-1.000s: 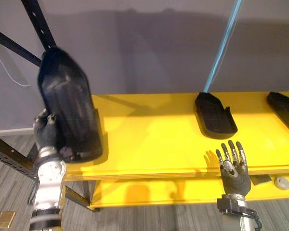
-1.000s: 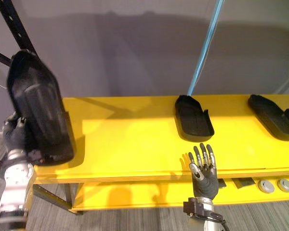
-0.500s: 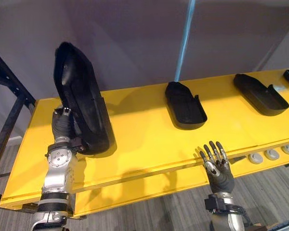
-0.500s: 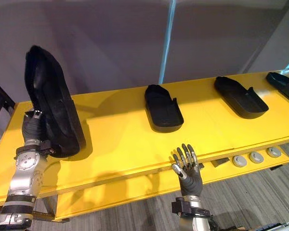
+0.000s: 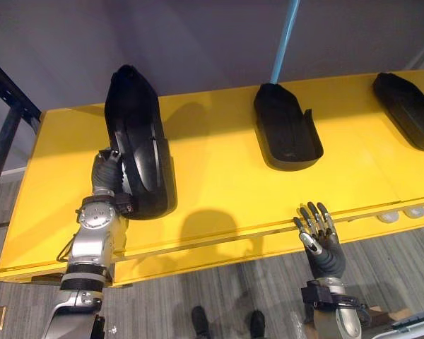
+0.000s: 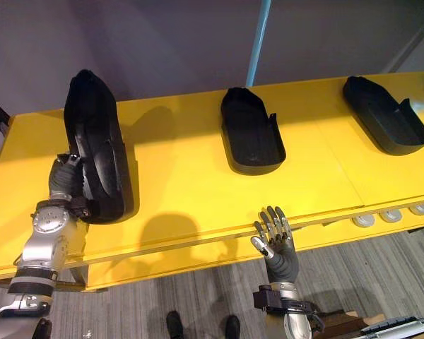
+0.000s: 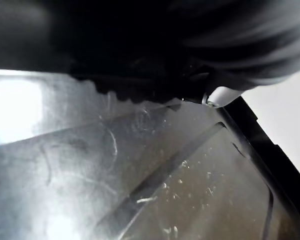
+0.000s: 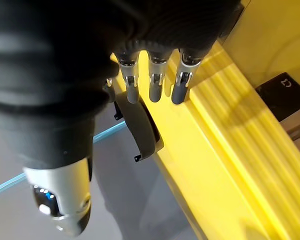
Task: Walk over and take plastic housings, then place them on the shelf
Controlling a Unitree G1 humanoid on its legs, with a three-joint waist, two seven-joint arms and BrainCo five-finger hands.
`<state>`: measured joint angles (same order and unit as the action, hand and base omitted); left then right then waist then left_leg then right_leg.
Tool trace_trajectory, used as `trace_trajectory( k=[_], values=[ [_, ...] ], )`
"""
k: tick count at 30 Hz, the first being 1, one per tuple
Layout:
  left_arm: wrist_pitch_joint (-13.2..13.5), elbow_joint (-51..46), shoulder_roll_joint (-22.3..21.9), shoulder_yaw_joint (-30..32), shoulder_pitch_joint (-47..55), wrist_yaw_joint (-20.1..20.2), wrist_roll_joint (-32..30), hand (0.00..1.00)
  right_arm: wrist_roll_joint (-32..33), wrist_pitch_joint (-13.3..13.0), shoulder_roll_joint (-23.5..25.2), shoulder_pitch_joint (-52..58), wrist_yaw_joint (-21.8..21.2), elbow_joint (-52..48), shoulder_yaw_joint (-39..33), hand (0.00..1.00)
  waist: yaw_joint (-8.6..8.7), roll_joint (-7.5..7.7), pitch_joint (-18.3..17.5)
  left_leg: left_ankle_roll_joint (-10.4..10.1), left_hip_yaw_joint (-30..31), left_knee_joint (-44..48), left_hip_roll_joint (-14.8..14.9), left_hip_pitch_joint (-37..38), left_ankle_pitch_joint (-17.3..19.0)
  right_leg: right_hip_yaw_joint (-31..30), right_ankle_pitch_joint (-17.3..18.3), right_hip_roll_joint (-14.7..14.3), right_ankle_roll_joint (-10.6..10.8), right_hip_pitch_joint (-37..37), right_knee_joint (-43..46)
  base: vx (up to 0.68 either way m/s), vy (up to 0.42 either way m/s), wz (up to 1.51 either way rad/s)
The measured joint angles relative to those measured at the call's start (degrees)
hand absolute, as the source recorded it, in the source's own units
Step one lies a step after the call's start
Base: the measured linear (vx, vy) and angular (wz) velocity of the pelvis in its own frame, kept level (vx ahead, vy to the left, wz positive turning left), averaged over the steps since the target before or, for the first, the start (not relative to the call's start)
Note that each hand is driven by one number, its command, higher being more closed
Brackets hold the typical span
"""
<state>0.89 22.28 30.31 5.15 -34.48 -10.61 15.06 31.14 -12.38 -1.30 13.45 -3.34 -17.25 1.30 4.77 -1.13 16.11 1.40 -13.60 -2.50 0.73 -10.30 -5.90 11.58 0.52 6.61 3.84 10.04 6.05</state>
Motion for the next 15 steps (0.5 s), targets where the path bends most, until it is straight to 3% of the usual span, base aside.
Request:
trace_trajectory(
  k=[2,3,9,15],
  values=[
    [-0.24,2.38,0.57,-0.03,-2.16,-0.05,-1.44,1.00,0.01,0.00,0.01,0.01,0.00,0.00,0.43,0.00,0.01,-0.03,0.85,-0.04,0.00,0.00,0.02,-0.01,-0.05,-0.02,0.22,0.02,-0.09,0.29,0.52,0.00,0.000,0.00],
    [-0.55,5.26,1.30,-0.13,-4.03,-0.35,-2.26,0.00,0.02,-0.28,0.01,-0.01,0.00,-0.25,1.11,0.00,0.13,-0.03,1.42,-0.09,0.00,-0.01,0.07,-0.15,-0.14,-0.10,0.36,0.02,-0.15,0.61,0.84,0.00,0.000,0.00],
    [-1.24,12.76,4.82,-3.44,-10.11,-1.79,-5.25,0.00,0.06,-1.41,-0.11,-0.04,-0.06,-0.77,2.34,0.00,0.18,0.06,2.17,-0.48,-0.17,-0.15,0.34,-0.96,-0.55,-0.49,1.07,-0.03,-0.61,2.55,2.83,0.00,-0.002,-0.01],
    [-1.76,12.57,4.76,-3.49,-10.75,-2.70,-5.09,0.00,0.09,-1.38,-0.30,0.10,-0.10,-0.75,2.81,0.00,0.01,0.08,2.76,-0.69,-0.15,-0.16,0.54,-0.94,-0.69,-0.53,1.38,-0.03,-0.71,2.77,3.53,0.00,-0.001,-0.01]
  ],
)
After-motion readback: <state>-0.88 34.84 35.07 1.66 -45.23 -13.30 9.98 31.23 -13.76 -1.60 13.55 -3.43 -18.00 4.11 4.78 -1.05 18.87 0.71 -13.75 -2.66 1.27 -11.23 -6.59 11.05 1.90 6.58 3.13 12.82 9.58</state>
